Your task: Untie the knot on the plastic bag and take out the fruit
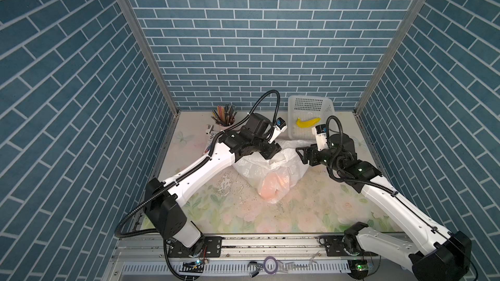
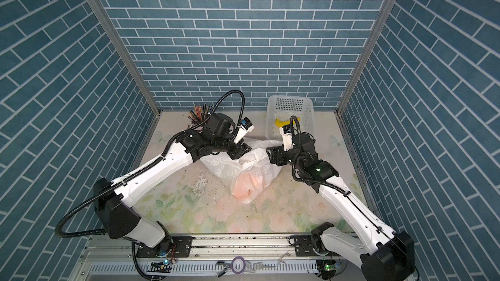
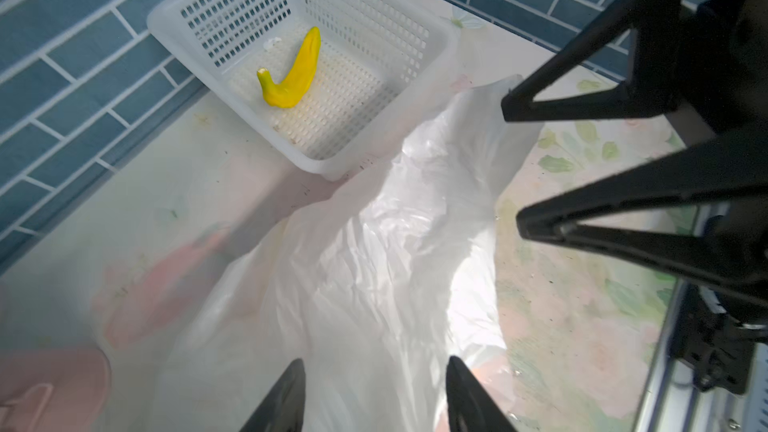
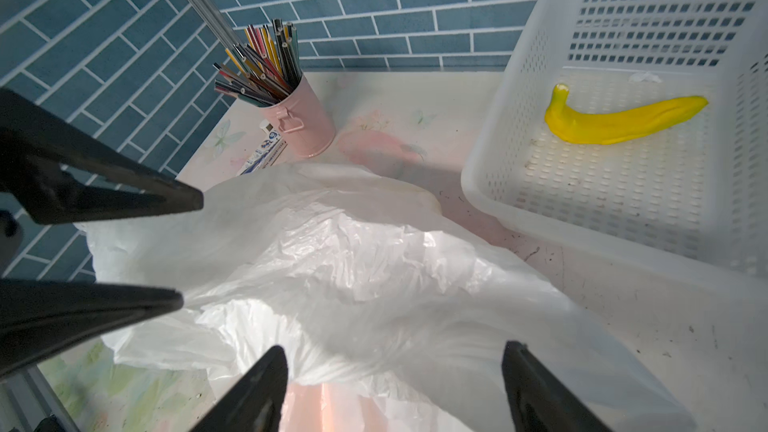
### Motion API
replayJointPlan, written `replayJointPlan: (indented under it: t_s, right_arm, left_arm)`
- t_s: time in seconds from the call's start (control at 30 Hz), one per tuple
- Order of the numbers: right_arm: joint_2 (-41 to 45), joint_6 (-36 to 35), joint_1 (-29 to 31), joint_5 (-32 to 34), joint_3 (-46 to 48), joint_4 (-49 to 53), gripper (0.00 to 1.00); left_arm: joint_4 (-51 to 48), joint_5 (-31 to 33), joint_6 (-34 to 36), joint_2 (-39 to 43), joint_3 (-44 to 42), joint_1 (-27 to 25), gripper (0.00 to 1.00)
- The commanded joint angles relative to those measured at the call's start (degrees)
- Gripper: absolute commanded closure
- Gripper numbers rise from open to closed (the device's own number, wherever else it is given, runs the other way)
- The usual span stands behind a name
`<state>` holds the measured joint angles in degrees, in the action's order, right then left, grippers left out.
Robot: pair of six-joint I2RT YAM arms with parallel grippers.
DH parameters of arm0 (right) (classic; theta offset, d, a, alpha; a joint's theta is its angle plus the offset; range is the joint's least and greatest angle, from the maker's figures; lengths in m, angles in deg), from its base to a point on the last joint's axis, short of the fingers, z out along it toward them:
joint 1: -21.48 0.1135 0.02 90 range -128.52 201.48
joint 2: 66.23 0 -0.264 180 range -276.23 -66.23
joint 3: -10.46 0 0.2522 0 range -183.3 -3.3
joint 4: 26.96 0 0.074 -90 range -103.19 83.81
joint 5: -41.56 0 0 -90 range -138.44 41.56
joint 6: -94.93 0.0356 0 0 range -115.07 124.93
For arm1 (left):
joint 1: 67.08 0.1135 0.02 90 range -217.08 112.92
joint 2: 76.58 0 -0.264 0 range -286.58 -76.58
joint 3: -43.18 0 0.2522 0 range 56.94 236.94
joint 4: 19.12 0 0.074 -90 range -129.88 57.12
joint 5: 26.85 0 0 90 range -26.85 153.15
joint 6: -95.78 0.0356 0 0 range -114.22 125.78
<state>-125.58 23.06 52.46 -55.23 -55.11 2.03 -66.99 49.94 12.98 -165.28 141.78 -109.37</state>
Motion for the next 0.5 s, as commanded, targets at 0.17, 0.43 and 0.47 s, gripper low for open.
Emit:
replayJointPlan:
  t_s: [0.17, 0.43, 0.47]
  right_arm:
    - [0.4, 0.3, 0.2, 2.5, -0.8, -0.1, 0.16]
    - [1.1, 0.5, 0.2, 2.6, -0.4, 0.2, 0.16]
    - [1.1, 0.6, 0.2, 2.6, -0.4, 0.1, 0.16]
  left_arm:
    - [-3.7, 1.7, 1.7, -1.0, -1.8, -0.2, 0.39]
    - [-1.0, 7.8, 0.5, -2.1, -1.2, -0.1, 0.53]
    - [-0.5, 8.4, 0.1, -1.9, -1.2, -0.1, 0.55]
